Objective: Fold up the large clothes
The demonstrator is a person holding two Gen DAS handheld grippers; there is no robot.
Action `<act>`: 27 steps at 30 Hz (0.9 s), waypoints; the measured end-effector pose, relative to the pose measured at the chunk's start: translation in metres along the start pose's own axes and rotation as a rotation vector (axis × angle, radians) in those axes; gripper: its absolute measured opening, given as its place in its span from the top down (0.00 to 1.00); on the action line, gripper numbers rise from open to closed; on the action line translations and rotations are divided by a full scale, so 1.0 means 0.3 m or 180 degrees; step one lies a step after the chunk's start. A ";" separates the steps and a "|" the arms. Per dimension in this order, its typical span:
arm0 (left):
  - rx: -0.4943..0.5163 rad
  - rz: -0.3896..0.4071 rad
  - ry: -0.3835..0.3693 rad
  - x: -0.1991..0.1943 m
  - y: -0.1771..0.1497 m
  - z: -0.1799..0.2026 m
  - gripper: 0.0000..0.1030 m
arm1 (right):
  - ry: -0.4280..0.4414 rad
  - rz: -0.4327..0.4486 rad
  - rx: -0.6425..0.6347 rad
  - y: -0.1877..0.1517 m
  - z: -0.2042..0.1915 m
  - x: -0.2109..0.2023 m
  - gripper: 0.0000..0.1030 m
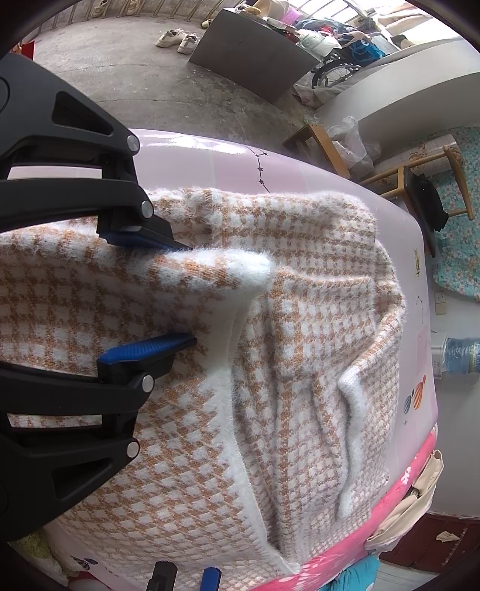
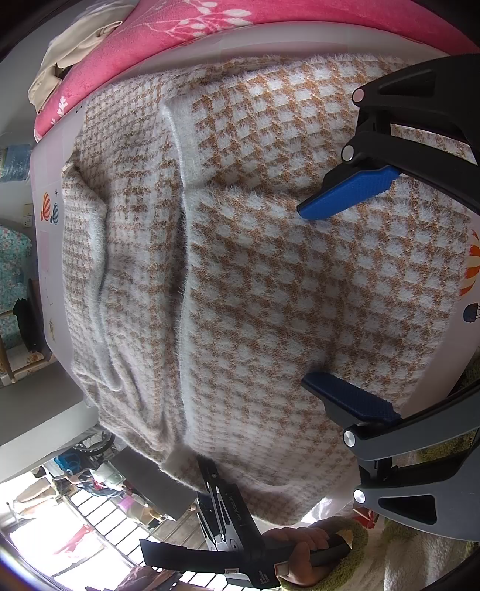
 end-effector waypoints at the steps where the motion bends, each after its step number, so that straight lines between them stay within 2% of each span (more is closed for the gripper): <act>1: 0.0002 0.0000 0.0007 -0.001 -0.002 0.002 0.61 | 0.0000 0.0000 0.0001 0.000 0.000 0.000 0.20; 27: 0.0017 0.0002 0.0048 -0.001 -0.003 0.013 0.61 | 0.0004 0.0009 0.0007 -0.005 0.002 -0.001 0.20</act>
Point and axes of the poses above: each gripper's, at about its wrist camera, not at the fingertips, and x roughly the way its jaws point, z to its right, y to its top, the point moved 7 cm from there along x, roughly the way its jaws point, and after that the axes turned 11 degrees about -y, right-handed, at the moved point
